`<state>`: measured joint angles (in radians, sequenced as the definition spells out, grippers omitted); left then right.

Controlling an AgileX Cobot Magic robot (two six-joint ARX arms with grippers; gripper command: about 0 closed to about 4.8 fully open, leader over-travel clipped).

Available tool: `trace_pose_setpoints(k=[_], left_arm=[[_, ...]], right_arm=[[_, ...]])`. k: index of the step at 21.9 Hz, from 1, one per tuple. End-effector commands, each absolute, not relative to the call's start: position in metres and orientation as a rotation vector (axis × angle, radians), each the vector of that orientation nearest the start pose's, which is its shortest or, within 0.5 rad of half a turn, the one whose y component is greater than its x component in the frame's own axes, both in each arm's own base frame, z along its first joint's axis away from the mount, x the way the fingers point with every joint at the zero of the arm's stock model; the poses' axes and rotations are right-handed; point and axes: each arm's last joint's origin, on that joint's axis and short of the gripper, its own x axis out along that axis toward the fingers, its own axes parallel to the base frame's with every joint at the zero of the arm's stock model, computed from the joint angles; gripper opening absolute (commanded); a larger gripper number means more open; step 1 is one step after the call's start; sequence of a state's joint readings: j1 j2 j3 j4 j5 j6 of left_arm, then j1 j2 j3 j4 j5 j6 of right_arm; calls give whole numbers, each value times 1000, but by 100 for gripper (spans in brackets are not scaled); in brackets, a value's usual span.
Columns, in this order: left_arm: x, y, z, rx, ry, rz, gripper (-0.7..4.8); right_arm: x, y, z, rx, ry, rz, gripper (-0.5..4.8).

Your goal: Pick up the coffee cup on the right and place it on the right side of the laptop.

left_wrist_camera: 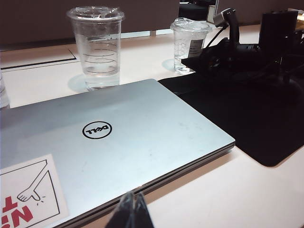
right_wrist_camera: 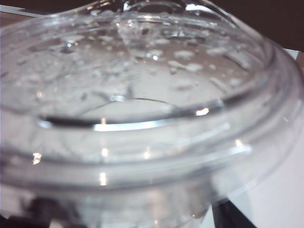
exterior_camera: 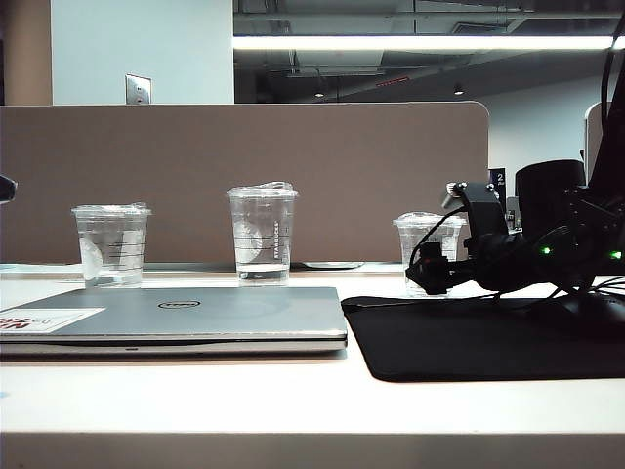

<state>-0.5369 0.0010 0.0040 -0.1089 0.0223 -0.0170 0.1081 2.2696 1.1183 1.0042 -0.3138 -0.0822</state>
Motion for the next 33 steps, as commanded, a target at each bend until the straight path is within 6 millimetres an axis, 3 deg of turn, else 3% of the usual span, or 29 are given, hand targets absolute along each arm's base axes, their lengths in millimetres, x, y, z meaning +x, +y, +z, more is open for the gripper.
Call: trace_pose_setpoints(k=[1,9,22,23,26,33], left_arm=[[83,-50,157,9,93,-558,-5],[83,-50,157,9,93,-558,-5],[83,-50,157,9,93,-558,-5],[83,-50,157,9,93,-558,-5],[83,-50,157,9,93,-558,-5],[83,-50,157,9,93,-558,-5]], right_arm=[[436,57,96,-65,107,422,479],[448,60,93,-17,106,424,479],[448,59,93,-17,108,380,479],[448,59,93,-17,108,380,465],[448,59,93,-17,108,380,347],[448,59,95,-16,103,388,347]])
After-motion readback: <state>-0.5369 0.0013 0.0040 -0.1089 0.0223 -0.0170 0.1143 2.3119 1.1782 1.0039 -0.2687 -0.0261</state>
